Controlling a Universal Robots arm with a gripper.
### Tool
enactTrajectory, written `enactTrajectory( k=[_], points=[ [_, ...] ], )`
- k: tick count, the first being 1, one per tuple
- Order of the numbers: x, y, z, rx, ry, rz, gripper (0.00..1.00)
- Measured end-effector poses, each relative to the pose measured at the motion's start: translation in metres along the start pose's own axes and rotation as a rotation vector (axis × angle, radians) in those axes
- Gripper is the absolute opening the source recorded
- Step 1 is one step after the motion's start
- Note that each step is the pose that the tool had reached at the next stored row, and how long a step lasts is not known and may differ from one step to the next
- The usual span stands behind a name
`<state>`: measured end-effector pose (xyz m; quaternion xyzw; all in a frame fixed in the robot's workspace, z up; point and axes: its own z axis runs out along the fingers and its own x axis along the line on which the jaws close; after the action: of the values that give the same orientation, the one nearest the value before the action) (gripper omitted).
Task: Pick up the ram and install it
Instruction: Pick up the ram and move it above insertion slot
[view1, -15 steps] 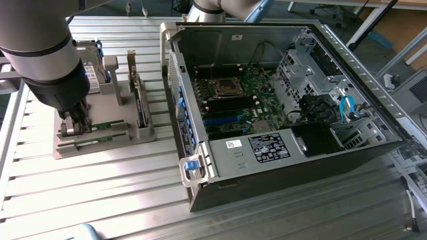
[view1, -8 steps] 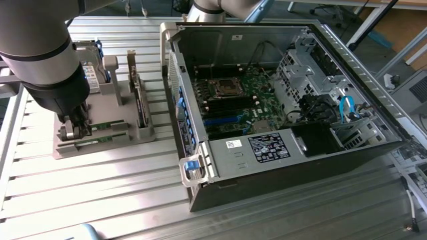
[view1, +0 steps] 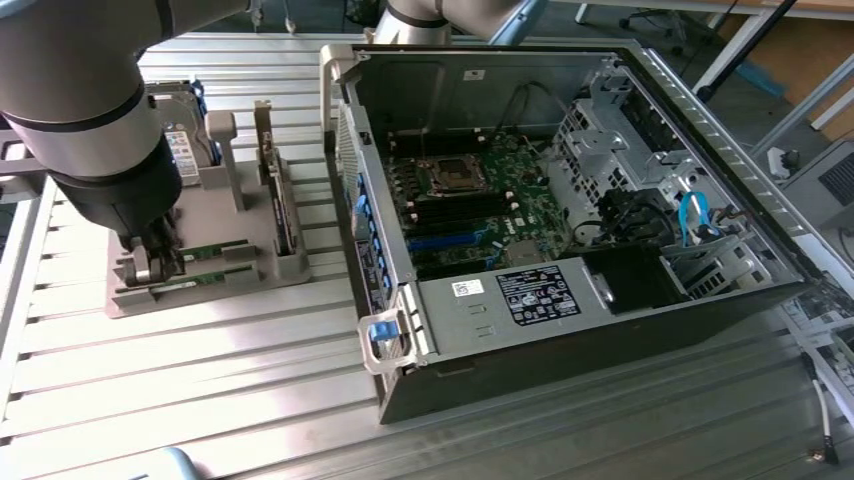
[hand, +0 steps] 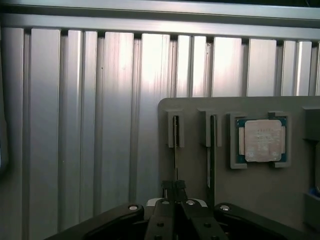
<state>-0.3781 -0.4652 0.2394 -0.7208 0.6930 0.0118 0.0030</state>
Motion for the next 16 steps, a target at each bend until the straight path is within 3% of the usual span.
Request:
enactTrajectory(
  k=[12,13,15,16],
  points=[
    [0.0007,0.0,0.0039,0.0,0.0,0.0,0.11],
    [0.0007,0.0,0.0039,-0.0001,0.0,0.0,0.17],
    [0.0006,0.0,0.0039,0.0,0.0,0.0,0.17],
    [0.0007,0.0,0.0039,0.0,0.0,0.0,0.24]
  ],
)
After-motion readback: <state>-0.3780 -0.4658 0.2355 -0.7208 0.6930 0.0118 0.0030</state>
